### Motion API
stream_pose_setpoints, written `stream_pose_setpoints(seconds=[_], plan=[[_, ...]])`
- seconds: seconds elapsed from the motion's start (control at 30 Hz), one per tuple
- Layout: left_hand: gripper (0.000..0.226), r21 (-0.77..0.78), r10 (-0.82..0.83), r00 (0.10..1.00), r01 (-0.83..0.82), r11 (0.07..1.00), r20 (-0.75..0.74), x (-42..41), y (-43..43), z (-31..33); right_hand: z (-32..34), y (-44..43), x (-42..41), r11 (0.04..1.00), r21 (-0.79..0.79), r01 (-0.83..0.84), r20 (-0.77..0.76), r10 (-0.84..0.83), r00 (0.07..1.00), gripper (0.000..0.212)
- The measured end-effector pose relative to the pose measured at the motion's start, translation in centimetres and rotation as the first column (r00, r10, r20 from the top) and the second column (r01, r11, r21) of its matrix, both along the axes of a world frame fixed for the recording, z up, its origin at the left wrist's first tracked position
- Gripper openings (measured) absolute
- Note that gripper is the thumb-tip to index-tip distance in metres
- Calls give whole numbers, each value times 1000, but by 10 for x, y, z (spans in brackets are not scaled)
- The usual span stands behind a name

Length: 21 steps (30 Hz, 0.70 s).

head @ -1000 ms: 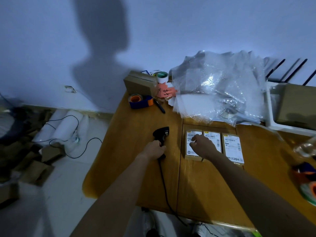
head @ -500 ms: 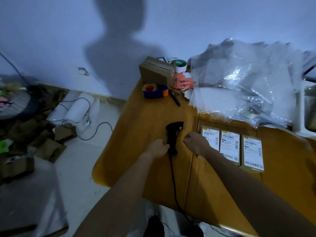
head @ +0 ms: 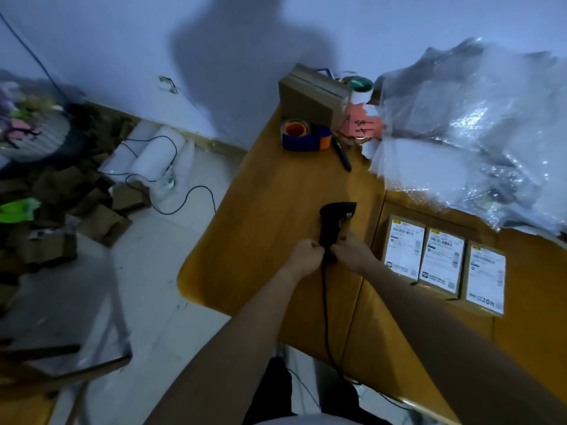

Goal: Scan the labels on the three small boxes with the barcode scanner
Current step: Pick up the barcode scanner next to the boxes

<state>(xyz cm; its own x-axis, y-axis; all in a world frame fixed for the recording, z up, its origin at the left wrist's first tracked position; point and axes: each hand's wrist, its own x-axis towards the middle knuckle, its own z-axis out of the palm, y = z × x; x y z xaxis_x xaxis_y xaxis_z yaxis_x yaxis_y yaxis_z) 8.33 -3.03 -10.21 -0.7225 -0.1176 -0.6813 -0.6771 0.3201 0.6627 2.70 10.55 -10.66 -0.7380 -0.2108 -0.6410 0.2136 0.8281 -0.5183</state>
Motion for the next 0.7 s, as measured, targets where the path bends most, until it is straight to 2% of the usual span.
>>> stream_pose_setpoints(seconds=[0.13,0.2,0.3,0.37,0.43,0.57,0.7], plan=[[32,37,73,997,-73,997,16,1,3,-1,0,-6,7,997,7,74,14,-74,997,57],[33,20,90,996,-90,996,9,2,3,0,1,-6,7,995,1,101,48,-101,994,48],[26,6,87,996,-87,996,-1,2,2,-2,-1,-5,8,996,-13,87,53,-86,995,22],[14,55,68,998,-68,996,5,2,5,-2,-2,-2,8,993,-38,116,79,-113,991,25],[12,96,63,998,-65,993,19,4,7,2,-3,1,10,986,-66,156,120,-147,982,31],[33,66,103,994,-105,992,38,6,10,7,5,3,15,967,-96,235,198,-213,957,39],[31,22,100,993,-102,995,66,11,17,14,14,6,22,955,-128,269,229,-236,944,39]])
